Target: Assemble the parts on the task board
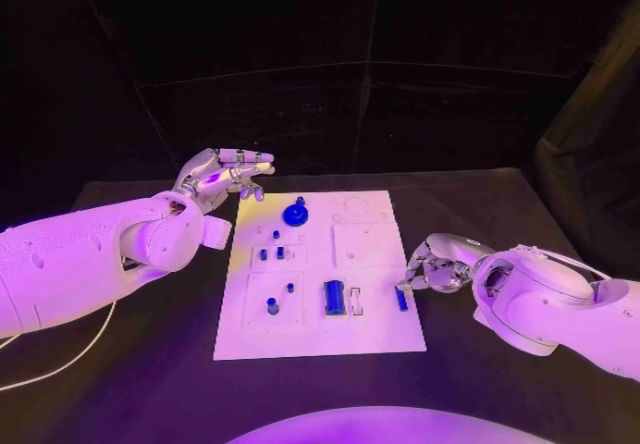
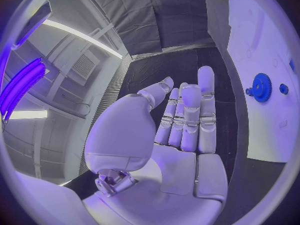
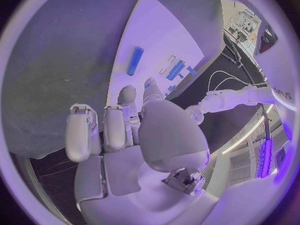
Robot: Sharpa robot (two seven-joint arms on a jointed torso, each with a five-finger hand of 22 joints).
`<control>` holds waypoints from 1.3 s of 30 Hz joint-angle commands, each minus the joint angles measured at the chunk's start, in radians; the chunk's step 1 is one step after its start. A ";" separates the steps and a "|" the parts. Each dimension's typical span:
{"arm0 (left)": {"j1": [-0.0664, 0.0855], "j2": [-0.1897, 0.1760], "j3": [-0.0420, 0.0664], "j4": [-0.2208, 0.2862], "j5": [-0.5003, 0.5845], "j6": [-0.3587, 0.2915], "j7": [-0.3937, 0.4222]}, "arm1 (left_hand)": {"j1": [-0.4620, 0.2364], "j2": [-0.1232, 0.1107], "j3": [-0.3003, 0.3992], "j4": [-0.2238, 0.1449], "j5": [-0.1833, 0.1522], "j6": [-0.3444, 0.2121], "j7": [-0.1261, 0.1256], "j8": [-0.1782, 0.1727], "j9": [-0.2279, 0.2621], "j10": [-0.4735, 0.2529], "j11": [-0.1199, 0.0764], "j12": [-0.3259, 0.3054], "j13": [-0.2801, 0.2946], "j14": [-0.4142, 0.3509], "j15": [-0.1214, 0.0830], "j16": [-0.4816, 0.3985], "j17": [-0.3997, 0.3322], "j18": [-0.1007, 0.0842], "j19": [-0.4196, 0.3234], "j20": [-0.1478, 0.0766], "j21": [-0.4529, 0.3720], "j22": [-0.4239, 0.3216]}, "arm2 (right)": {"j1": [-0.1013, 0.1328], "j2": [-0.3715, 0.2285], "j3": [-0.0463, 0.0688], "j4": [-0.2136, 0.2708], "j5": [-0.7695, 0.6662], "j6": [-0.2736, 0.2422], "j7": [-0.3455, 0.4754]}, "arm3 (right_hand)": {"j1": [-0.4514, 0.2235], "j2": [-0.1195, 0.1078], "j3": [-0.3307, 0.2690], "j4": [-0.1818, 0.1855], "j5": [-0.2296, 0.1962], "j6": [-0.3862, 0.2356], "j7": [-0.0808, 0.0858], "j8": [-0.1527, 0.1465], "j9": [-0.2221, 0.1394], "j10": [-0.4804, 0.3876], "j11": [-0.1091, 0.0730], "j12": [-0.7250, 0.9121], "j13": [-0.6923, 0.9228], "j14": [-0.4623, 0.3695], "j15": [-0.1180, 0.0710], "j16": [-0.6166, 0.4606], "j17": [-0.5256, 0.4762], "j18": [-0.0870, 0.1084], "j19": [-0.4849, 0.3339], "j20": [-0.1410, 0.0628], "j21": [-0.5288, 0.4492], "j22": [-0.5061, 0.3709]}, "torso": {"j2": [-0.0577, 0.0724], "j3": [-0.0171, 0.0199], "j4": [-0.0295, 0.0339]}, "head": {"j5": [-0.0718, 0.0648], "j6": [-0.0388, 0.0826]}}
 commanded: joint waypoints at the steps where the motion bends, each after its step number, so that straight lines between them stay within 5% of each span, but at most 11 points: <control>1: 0.001 0.001 0.001 0.000 0.003 0.015 0.003 | 0.002 0.011 -0.006 -0.002 0.004 -0.003 0.006 0.007 -0.001 -0.005 0.000 0.003 0.001 -0.005 0.002 -0.005 -0.001 0.014 -0.002 0.002 -0.005 -0.001 | 0.001 0.009 0.000 -0.009 -0.066 0.078 -0.022 | -0.012 0.000 -0.009 0.005 0.006 0.011 -0.002 -0.005 0.001 0.003 -0.003 0.004 0.002 0.041 0.005 -0.002 0.003 -0.007 0.002 0.003 -0.001 0.085 | 0.000 -0.0005 0.0005 | -0.005 -0.001; 10: 0.001 0.000 0.001 0.000 0.003 0.017 0.003 | 0.002 0.011 -0.006 -0.002 0.004 -0.003 0.006 0.007 -0.001 -0.005 0.000 0.003 0.001 -0.005 0.002 -0.005 -0.001 0.014 -0.002 0.002 -0.005 -0.001 | -0.007 0.041 -0.001 -0.034 -0.087 0.160 -0.030 | -0.021 -0.005 -0.022 0.014 0.000 0.013 -0.003 -0.008 0.002 0.002 -0.003 0.000 0.001 0.041 0.004 -0.003 0.002 -0.007 0.001 0.002 -0.003 0.084 | 0.000 0.0001 0.0011 | -0.004 -0.006; 24: 0.001 -0.001 0.001 -0.002 0.003 0.018 0.002 | 0.002 0.012 -0.006 -0.001 0.004 -0.002 0.006 0.007 -0.001 -0.005 -0.001 0.004 0.001 -0.006 0.002 -0.005 -0.002 0.014 -0.002 0.002 -0.005 -0.001 | -0.019 0.081 -0.001 -0.050 -0.098 0.203 -0.030 | -0.009 -0.003 -0.027 0.014 -0.007 0.021 -0.005 -0.011 0.004 0.001 -0.005 -0.003 0.002 0.041 0.003 -0.003 0.005 -0.007 0.001 0.001 -0.003 0.084 | -0.001 -0.0011 0.0013 | -0.010 -0.008; 31: 0.001 -0.001 0.001 -0.001 0.003 0.019 0.002 | 0.002 0.012 -0.006 -0.001 0.004 -0.002 0.006 0.007 -0.001 -0.005 -0.001 0.004 0.001 -0.006 0.002 -0.005 -0.002 0.014 -0.002 0.002 -0.005 -0.001 | -0.024 0.105 -0.001 -0.069 -0.195 0.222 -0.036 | 0.080 0.023 -0.001 -0.031 0.001 0.027 -0.007 -0.021 0.005 -0.003 -0.009 -0.012 0.001 0.041 -0.001 -0.004 0.009 -0.007 0.001 -0.002 -0.003 0.085 | -0.001 -0.0008 0.0026 | -0.009 -0.008; 34: 0.001 -0.002 0.001 0.000 0.003 0.019 0.002 | 0.002 0.012 -0.006 -0.001 0.004 -0.002 0.006 0.007 -0.001 -0.005 -0.001 0.004 0.001 -0.006 0.002 -0.005 -0.002 0.014 -0.002 0.002 -0.005 -0.001 | -0.029 0.120 -0.001 -0.073 -0.263 0.241 -0.039 | 0.162 0.046 0.042 -0.078 -0.047 0.028 -0.009 -0.030 0.002 -0.011 -0.012 -0.026 -0.005 0.041 -0.005 -0.004 0.010 -0.008 0.002 -0.007 -0.002 0.087 | -0.001 -0.0015 0.0028 | -0.008 -0.008; 39: 0.001 -0.004 0.001 0.001 0.003 0.019 0.002 | 0.003 0.012 -0.007 -0.002 0.004 -0.002 0.006 0.008 -0.001 -0.006 -0.001 0.004 0.001 -0.006 0.002 -0.005 -0.002 0.014 -0.002 0.002 -0.006 -0.002 | -0.040 0.137 -0.001 -0.073 -0.323 0.259 -0.043 | 0.185 0.045 0.059 -0.096 -0.065 0.028 -0.005 -0.042 -0.003 -0.014 -0.010 -0.040 -0.013 0.040 -0.003 -0.007 0.009 -0.008 0.001 -0.006 -0.003 0.086 | -0.001 -0.0022 0.0027 | -0.008 -0.007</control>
